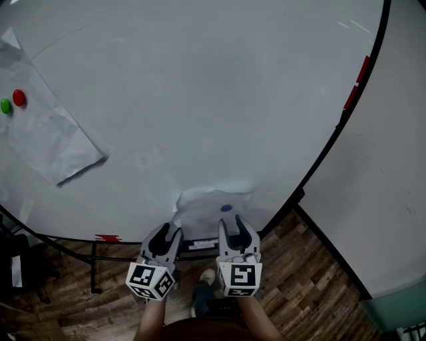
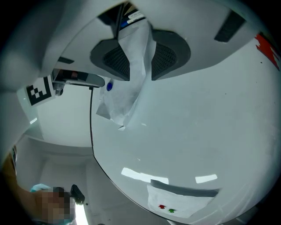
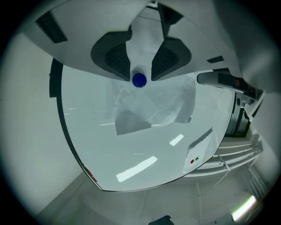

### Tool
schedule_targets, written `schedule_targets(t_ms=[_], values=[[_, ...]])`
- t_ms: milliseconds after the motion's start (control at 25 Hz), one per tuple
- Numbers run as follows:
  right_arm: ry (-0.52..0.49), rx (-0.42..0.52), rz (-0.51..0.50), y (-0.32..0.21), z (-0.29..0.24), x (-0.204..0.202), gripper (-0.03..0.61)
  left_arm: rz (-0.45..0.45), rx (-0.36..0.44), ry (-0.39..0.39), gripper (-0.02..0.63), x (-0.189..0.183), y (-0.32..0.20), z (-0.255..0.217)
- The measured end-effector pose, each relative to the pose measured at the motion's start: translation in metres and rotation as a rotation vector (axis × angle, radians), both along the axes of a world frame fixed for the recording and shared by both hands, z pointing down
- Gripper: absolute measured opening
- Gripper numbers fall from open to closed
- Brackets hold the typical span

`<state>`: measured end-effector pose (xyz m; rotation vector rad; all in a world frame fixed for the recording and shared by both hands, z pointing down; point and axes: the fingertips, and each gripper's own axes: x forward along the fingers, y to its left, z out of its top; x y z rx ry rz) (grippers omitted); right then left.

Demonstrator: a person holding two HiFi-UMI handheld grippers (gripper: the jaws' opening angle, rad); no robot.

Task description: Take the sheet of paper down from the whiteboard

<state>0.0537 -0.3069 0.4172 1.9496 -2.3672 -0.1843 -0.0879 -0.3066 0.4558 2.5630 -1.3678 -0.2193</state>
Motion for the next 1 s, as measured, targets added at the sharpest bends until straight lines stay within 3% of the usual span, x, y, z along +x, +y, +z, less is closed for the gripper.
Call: schedule_targets(t_ms=[400,920,1000], values=[[0.029,0.005,0.006,-0.025,-0.003,-0.005,0.153,0.005,0.008,-0.014,0.143,0.009,-0.019,-0.001],[0.095,0.052,0.077,-0.03,-0.004,-0.003,0.14,0.0,0.012,-0.041,0.081,0.015,-0.027,0.005],[0.103,0.056,0.081,-0.03,-0.004,-0.003,0.141,0.006,0.015,-0.04,0.044,0.015,-0.027,0.004]])
